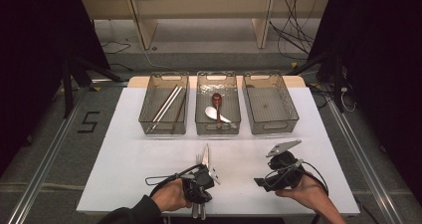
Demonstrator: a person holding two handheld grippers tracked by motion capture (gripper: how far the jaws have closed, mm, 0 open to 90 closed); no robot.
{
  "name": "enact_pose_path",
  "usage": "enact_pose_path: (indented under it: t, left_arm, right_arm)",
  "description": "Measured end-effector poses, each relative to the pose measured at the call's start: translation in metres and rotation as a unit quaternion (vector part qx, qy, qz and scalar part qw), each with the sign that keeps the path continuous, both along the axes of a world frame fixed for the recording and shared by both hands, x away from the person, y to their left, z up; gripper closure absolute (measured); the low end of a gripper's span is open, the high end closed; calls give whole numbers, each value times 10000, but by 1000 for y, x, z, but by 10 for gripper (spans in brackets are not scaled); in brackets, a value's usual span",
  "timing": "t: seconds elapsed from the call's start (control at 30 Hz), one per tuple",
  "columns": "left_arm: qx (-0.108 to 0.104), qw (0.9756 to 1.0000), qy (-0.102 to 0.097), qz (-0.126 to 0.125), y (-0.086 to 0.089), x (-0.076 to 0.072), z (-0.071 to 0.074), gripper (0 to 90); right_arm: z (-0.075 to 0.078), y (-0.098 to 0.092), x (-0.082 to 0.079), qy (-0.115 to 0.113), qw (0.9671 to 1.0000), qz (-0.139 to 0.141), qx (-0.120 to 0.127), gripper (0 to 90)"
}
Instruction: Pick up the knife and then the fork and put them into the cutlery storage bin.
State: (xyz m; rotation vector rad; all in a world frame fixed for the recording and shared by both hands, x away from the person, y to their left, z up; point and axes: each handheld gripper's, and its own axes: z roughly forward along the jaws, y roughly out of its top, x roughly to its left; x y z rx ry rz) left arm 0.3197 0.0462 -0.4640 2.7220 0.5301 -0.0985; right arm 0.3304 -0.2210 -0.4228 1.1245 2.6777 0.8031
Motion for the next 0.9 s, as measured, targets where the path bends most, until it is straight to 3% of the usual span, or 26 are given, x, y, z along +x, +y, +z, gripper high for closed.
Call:
enact_pose_path:
  t: [0.2,0.53,0.73,0.9]
  left_arm:
    - [244,9994,226,-45,14,5,1,889]
    - [414,9978,489,194,44,16,1,888]
    - [619,9968,394,330,54,23,2,888]
    - [580,9959,403,558,64,31,2,888]
  right_arm:
    - [1,0,0,-8,10000,-16,-10,265]
    - [1,0,0,-26,10000,-15,-15,265]
    - [1,0,0,-30,10000,-10,-20,265]
    - [1,1,-1,-24,10000,-14,-28,266]
